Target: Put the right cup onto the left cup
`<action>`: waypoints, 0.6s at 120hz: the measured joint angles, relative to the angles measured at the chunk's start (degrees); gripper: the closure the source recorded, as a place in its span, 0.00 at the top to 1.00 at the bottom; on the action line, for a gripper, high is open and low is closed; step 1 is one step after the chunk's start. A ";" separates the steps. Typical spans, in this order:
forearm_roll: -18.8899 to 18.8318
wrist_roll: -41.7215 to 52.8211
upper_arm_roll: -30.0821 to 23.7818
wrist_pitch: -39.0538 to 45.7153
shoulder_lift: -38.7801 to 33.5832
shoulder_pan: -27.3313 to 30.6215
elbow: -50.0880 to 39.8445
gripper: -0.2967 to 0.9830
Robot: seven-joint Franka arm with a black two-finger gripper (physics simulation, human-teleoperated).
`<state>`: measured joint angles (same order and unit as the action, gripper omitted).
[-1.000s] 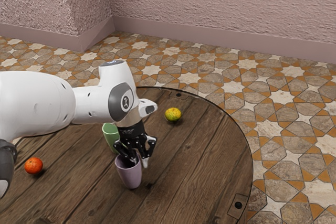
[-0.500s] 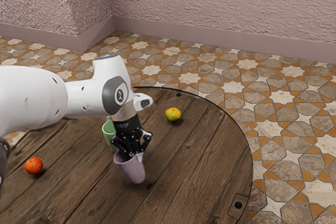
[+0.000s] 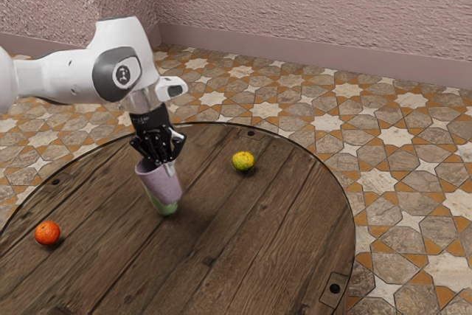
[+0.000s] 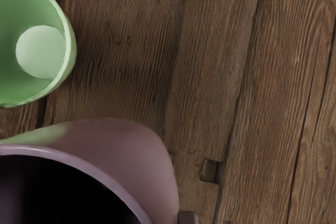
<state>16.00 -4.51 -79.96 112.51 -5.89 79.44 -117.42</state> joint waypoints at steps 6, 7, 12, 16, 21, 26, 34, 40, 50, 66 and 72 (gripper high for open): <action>-3.14 -0.24 0.20 -0.67 2.04 0.05 1.50 0.15; -3.64 -0.28 0.22 -0.77 2.36 0.09 1.70 0.15; -6.20 -0.49 0.26 -1.39 4.03 0.29 2.94 0.15; -8.03 -0.66 0.26 -2.13 4.90 0.60 4.06 0.15; -10.27 -0.88 0.27 -3.01 6.37 0.73 5.24 0.15; -12.50 -1.11 0.27 -3.88 7.92 0.80 6.35 0.15; -15.76 -1.41 0.26 -5.21 10.44 0.74 8.04 0.15; -17.76 -1.59 1.76 -6.12 11.62 -0.92 9.05 0.15; -20.55 -1.87 16.46 -7.71 15.20 -16.46 11.51 0.15; -23.51 -2.17 32.58 -9.47 19.86 -33.06 15.80 0.15; -24.46 -2.26 35.18 -10.04 21.42 -35.86 17.64 0.15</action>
<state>-8.46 -6.77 -44.78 102.47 15.53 43.58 -99.79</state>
